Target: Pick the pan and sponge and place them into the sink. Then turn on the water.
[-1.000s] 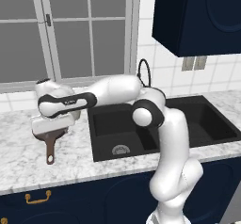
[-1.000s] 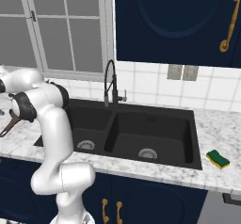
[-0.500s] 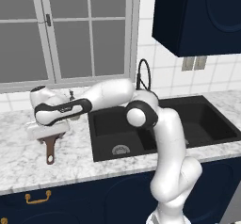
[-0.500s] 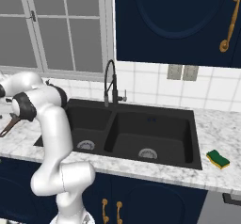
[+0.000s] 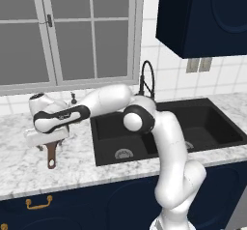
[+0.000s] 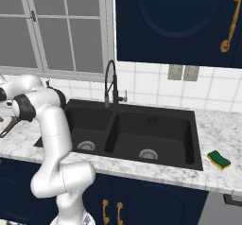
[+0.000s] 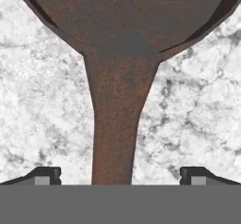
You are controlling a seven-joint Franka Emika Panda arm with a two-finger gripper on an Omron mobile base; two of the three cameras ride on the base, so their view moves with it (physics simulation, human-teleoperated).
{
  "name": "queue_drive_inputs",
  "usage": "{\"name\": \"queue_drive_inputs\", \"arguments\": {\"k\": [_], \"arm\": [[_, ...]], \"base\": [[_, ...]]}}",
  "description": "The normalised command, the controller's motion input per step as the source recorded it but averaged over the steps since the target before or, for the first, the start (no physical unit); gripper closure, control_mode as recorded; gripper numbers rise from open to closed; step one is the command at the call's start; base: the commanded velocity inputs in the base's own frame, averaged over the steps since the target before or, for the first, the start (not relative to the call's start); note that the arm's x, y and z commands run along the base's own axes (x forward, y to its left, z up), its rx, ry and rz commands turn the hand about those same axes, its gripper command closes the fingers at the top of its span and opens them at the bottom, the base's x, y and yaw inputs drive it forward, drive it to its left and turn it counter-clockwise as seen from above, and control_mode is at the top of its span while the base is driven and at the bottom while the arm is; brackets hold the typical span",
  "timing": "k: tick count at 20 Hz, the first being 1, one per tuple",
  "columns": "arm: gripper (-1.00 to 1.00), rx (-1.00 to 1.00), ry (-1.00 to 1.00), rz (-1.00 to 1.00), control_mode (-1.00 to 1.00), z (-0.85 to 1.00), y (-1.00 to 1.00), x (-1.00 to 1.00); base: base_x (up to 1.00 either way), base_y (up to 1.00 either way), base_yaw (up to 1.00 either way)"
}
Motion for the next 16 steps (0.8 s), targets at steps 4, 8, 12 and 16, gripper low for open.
{"name": "queue_drive_inputs", "arguments": {"k": [4,8,12,16], "arm": [[-1.0,0.0,0.0,0.0,-1.0,-0.2,0.0,0.08],[-1.0,0.0,0.0,0.0,-1.0,-0.21,0.0,0.01],[-1.0,0.0,0.0,0.0,-1.0,-0.27,0.0,0.0],[-1.0,0.0,0.0,0.0,-1.0,-0.24,0.04,0.0]], "base": [[0.0,0.0,0.0],[0.0,0.0,0.0],[0.0,0.0,0.0],[0.0,0.0,0.0]]}}
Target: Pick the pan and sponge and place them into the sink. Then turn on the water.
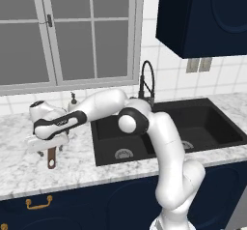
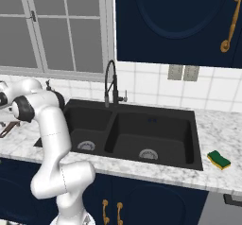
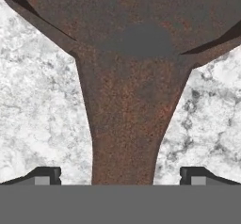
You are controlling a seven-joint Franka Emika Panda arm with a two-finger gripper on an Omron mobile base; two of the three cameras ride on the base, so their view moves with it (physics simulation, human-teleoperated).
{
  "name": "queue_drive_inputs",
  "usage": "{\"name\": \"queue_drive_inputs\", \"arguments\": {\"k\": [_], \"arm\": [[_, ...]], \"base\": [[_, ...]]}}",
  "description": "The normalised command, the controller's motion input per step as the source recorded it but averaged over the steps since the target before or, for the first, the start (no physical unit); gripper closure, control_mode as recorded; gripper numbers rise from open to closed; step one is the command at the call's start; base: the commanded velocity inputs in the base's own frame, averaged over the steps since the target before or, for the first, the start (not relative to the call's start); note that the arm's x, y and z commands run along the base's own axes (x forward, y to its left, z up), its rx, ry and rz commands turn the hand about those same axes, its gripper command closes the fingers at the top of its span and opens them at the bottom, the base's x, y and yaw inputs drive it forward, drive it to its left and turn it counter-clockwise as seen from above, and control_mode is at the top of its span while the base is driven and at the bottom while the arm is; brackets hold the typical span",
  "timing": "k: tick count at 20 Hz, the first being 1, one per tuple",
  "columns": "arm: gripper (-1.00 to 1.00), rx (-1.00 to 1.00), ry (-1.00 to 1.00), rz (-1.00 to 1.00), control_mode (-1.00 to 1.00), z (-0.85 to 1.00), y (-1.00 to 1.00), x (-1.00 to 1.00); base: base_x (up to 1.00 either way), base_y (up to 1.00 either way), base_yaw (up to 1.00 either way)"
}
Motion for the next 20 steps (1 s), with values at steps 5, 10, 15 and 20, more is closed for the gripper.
{"name": "queue_drive_inputs", "arguments": {"k": [5,10,15,20], "arm": [[1.0,0.0,0.0,0.0,-1.0,-0.07,0.0,0.01],[1.0,0.0,0.0,0.0,-1.0,0.0,0.0,0.0],[1.0,0.0,0.0,-0.01,-1.0,-0.02,0.0,0.02],[1.0,0.0,0.0,-0.03,-1.0,0.0,-0.01,-0.13]], "base": [[0.0,0.0,0.0],[0.0,0.0,0.0],[0.0,0.0,0.0],[0.0,0.0,0.0]]}}
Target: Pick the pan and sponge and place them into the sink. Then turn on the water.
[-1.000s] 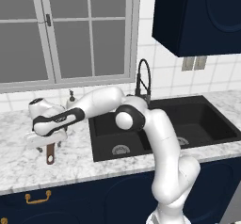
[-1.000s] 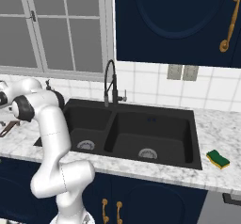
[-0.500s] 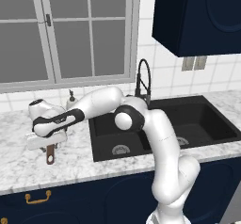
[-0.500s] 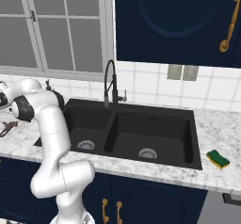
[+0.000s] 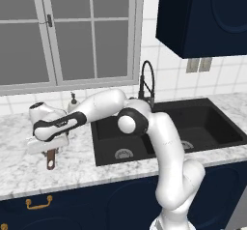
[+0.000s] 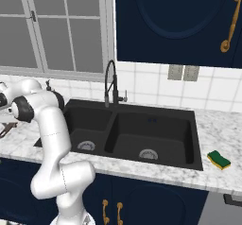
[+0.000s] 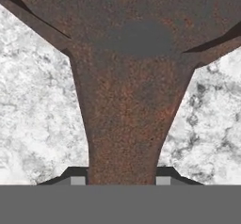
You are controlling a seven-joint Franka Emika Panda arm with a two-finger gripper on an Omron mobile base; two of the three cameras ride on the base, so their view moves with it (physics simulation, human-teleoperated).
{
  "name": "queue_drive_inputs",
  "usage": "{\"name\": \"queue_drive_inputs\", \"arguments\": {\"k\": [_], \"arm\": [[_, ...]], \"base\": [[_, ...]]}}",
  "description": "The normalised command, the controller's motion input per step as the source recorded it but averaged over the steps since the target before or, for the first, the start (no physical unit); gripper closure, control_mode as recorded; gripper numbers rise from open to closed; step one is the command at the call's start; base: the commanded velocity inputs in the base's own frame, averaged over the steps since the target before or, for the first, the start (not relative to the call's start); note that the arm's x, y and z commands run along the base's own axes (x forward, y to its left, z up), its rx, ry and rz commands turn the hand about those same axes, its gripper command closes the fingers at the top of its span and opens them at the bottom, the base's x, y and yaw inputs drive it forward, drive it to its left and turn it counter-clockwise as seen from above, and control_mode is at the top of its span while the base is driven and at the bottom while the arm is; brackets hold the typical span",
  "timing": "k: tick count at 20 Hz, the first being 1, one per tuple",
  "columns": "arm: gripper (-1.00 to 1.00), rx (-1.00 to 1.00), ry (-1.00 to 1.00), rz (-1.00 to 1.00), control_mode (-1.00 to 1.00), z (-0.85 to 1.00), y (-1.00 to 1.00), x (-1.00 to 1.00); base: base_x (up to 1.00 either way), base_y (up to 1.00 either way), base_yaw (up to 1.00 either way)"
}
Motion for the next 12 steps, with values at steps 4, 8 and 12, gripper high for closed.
{"name": "queue_drive_inputs", "arguments": {"k": [4,8,12], "arm": [[1.0,0.0,0.0,-0.19,-1.0,0.16,-0.16,-0.42],[1.0,0.0,0.0,-0.23,-1.0,0.35,-0.26,-0.39],[1.0,0.0,-0.04,-0.27,-1.0,0.35,-0.6,-0.29]], "base": [[0.0,0.0,0.0],[0.0,0.0,0.0],[0.0,0.0,0.0]]}}
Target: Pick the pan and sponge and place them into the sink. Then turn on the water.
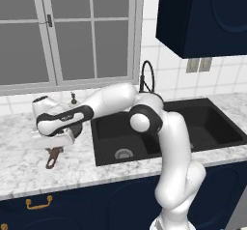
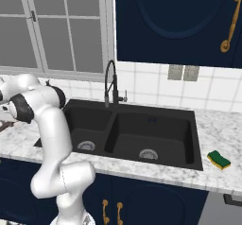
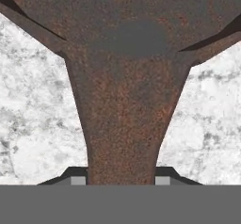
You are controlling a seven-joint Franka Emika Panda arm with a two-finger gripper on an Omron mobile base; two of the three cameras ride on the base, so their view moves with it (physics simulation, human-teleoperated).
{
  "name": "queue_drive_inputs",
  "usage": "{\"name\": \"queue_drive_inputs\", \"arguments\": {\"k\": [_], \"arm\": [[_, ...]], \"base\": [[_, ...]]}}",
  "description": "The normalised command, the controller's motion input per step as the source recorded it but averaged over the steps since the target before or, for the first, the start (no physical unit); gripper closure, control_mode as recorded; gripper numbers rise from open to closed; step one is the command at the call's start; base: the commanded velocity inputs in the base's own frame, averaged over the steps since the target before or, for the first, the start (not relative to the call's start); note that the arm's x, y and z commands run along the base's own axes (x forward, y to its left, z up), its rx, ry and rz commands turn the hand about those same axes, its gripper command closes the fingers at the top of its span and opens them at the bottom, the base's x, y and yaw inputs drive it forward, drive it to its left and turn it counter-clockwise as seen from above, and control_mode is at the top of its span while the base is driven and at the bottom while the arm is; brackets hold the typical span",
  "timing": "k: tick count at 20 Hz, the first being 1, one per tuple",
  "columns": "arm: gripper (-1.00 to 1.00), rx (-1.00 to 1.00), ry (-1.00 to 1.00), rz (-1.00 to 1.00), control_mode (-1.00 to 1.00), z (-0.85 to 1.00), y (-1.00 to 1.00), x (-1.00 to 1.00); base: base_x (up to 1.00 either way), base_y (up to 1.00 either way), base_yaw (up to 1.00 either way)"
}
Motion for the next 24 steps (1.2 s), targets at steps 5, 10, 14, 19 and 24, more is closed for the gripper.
{"name": "queue_drive_inputs", "arguments": {"k": [5,10,14,19,24], "arm": [[1.0,-0.01,-0.03,-0.29,-1.0,0.17,-0.76,-0.2],[1.0,0.0,-0.04,-0.32,-1.0,0.0,-0.99,0.0],[1.0,-0.04,0.0,-0.16,-1.0,-0.07,-0.81,0.34],[1.0,-0.05,0.0,0.0,-1.0,-0.17,-0.55,0.19],[1.0,-0.08,0.02,0.0,-1.0,-0.26,-0.63,0.19]], "base": [[0.0,0.0,0.0],[0.0,0.0,0.0],[0.0,0.0,0.0],[0.0,0.0,0.0],[0.0,0.0,0.0]]}}
